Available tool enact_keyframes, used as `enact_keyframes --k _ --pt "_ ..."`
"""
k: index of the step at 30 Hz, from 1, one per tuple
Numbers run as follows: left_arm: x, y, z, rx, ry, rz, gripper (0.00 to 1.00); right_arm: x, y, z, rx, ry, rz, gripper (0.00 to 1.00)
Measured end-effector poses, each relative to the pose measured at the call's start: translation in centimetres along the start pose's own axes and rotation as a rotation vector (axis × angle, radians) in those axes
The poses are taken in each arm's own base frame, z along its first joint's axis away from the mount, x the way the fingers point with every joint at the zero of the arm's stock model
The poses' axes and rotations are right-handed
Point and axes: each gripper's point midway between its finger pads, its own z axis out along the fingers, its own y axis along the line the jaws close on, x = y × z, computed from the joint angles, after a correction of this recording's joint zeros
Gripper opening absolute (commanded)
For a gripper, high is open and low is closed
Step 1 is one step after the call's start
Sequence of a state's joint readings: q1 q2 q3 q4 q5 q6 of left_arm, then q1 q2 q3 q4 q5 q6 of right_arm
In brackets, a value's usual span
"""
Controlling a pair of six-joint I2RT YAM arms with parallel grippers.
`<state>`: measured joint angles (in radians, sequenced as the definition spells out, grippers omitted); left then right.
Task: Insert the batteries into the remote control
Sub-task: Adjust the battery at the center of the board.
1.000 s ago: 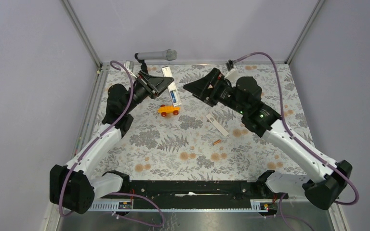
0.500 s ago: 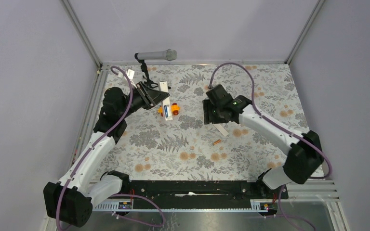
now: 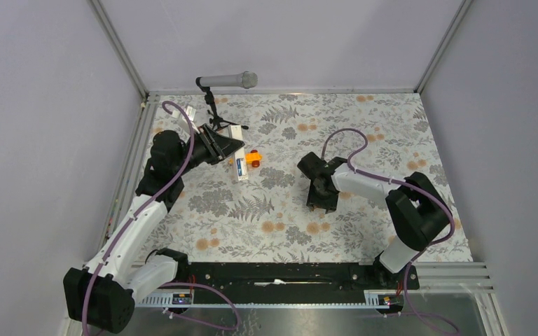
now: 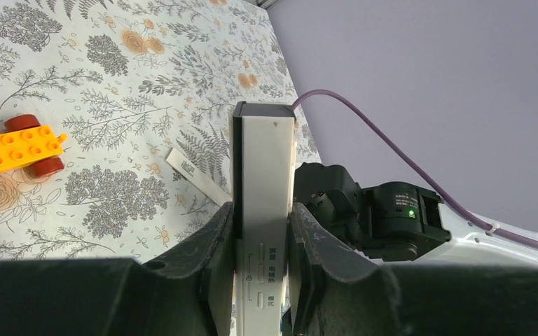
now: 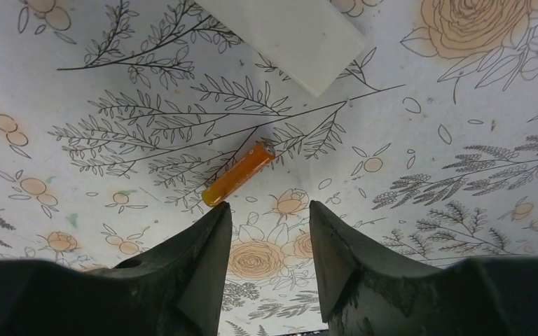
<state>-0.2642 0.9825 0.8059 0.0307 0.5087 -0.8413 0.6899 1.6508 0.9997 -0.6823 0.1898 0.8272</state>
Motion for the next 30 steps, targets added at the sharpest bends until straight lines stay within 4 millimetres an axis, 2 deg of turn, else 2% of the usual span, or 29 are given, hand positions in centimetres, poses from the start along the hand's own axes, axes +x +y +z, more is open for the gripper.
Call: enact_keyframes --k 2,9,12,15,19,22,27,30 --pt "0.1 0.1 0.0 -0.001 0.0 -0.001 0.0 0.1 -0.1 0.2 0.005 0.001 0.037 0.52" --pt "0.1 0.4 -0.1 -0.007 0.001 -0.005 0.0 -1.2 0.7 0.3 -0.021 -0.034 0.119 0.55" --pt "0.0 0.5 -0.1 -0.01 -0.003 -0.006 0.0 -1.4 0.9 0.1 -0.037 -0.043 0.111 0.59" --pt "-0.2 0.7 -0.2 -0.014 -0.007 -0.006 0.0 -2.4 1.9 -0.9 -0.115 -0.09 0.028 0.59" --pt "-0.8 1.2 -0.4 -0.027 -0.025 -0.002 0.0 -3.4 3.8 -2.9 -0.278 -0.162 -0.199 0.63" --pt "-1.7 2.0 -0.7 -0.048 -0.05 -0.001 0.0 -3.0 4.9 -3.7 -0.376 -0.177 -0.462 0.63" --pt "-3.4 3.2 -1.6 -0.083 -0.1 -0.004 0.0 -1.2 3.4 -1.8 -0.302 -0.123 -0.931 0.62" --pt "-3.9 3.5 -2.0 -0.091 -0.115 -0.001 0.0 -0.9 2.2 -0.6 -0.229 -0.093 -1.117 0.63"
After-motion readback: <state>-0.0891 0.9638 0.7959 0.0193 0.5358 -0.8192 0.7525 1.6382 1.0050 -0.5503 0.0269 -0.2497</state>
